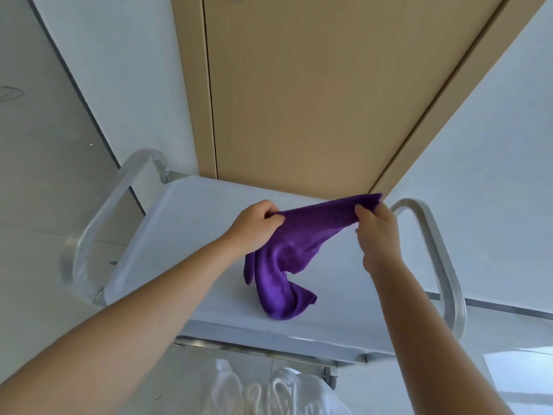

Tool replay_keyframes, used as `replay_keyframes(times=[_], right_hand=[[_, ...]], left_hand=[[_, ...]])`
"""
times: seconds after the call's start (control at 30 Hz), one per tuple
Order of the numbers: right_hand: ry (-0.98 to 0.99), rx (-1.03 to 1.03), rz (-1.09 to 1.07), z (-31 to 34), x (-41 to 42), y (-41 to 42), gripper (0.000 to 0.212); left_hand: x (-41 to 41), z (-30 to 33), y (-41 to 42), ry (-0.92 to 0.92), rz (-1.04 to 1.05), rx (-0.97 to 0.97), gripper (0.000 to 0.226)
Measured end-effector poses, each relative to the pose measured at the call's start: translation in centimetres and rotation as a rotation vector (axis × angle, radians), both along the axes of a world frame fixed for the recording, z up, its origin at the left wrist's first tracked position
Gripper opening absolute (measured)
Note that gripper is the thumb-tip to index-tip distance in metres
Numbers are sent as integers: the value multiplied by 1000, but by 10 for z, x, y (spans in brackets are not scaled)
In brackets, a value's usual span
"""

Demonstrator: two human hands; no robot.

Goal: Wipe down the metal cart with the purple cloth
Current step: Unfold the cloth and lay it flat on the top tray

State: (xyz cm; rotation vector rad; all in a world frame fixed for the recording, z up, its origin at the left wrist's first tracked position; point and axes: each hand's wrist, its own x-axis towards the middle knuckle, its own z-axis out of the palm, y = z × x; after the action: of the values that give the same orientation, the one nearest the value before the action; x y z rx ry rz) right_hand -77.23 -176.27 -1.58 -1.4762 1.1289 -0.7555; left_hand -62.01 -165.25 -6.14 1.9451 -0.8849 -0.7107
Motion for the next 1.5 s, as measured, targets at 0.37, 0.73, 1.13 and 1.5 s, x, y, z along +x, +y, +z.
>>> replay_keyframes(times=[0.37,0.73,1.13,1.5], right_hand=[[45,-226,190,9,10,-19,3],[-4,-352,97,32,12,-39,20],[-156,-145,-53,30,7,-51,16],[-2,-136,-272,32,15,-107,12]], left_hand=[[59,27,8,-429,-75,-7,23],[58,28,3,-531,-230,-10,25],[48,-45,3,-100,148,163,19],[117,30,-54,-3,463,-180,20]])
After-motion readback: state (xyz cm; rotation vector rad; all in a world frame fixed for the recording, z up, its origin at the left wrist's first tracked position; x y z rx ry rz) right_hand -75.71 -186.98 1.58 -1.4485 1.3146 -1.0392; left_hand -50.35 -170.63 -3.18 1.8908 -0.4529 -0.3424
